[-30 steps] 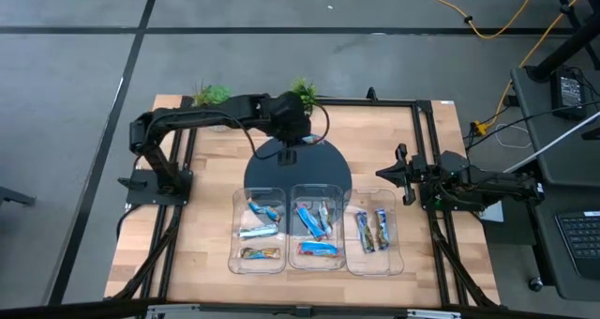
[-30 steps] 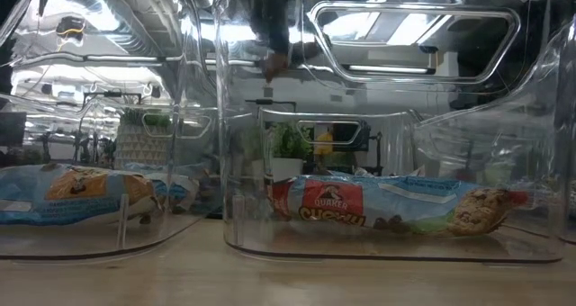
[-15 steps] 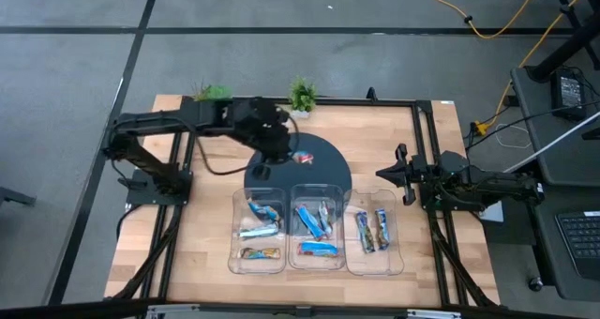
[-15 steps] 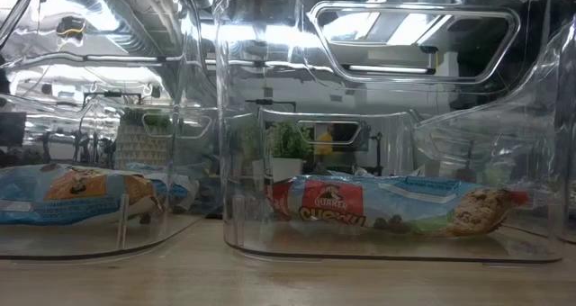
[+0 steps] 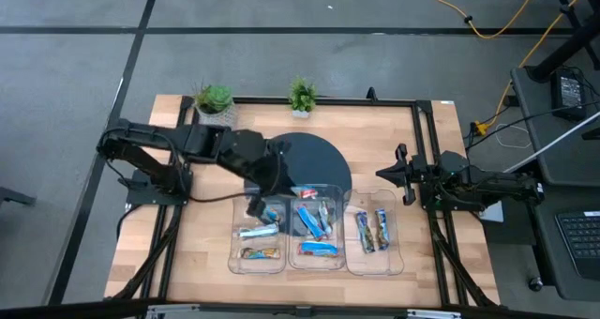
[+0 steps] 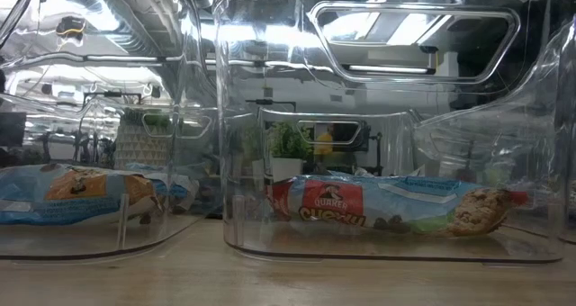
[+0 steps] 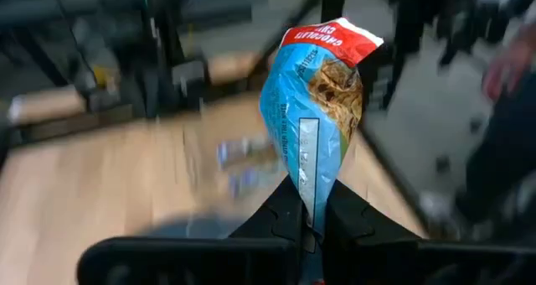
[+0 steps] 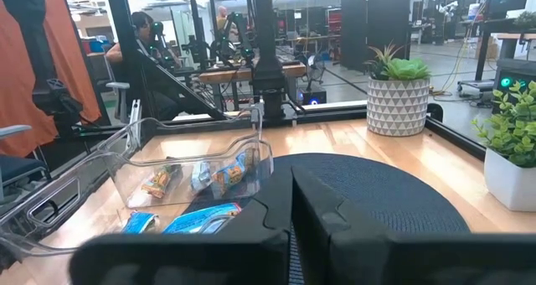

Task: Pick and place Granola Bars by type
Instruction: Put the red granola bar into the middle transparent bin

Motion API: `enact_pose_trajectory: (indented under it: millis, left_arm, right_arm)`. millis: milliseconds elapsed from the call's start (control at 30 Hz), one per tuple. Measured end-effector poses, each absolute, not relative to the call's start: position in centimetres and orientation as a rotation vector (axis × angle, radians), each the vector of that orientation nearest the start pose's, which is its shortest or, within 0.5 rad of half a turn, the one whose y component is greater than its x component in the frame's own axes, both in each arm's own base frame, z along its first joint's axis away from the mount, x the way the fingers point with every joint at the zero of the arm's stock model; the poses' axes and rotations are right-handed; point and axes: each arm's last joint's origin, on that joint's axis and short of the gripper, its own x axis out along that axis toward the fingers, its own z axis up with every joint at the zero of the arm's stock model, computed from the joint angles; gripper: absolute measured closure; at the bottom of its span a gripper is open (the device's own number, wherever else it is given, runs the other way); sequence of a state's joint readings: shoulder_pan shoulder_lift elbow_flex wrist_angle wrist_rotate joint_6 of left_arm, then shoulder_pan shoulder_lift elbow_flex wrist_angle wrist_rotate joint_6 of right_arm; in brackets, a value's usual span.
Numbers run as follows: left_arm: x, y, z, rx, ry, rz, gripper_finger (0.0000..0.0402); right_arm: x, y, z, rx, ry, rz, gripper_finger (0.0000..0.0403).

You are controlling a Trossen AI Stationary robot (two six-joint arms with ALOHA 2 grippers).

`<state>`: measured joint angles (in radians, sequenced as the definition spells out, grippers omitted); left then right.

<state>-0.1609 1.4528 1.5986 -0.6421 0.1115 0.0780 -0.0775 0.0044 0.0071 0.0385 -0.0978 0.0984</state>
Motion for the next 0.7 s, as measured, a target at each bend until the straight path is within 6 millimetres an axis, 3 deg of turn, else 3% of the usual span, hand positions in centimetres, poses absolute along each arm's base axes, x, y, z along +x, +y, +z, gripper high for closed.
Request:
enact_pose_trajectory:
  millis: [100, 333, 467, 700]
  left_arm:
    - [31.3, -6.3, 42.2, 0.069, 0.385, -0.255, 0.0393]
    - [35.5, -7.2, 42.5, 0.001, 0.380, -0.182, 0.0393]
    - [38.2, -7.9, 40.8, -0.024, 0.455, -0.176, 0.0392]
    - [41.3, -8.3, 34.9, -0.107, 0.703, -0.089, 0.0392]
  right_arm:
    - [9.7, -0.5, 16.9, 0.096, -0.040, 0.023, 0.0395]
    - [9.7, -0.5, 16.9, 0.095, -0.040, 0.022, 0.0395]
    - [9.7, -0.5, 16.9, 0.096, -0.040, 0.022, 0.0395]
    - [9.7, -0.5, 16.9, 0.095, -0.040, 0.022, 0.0395]
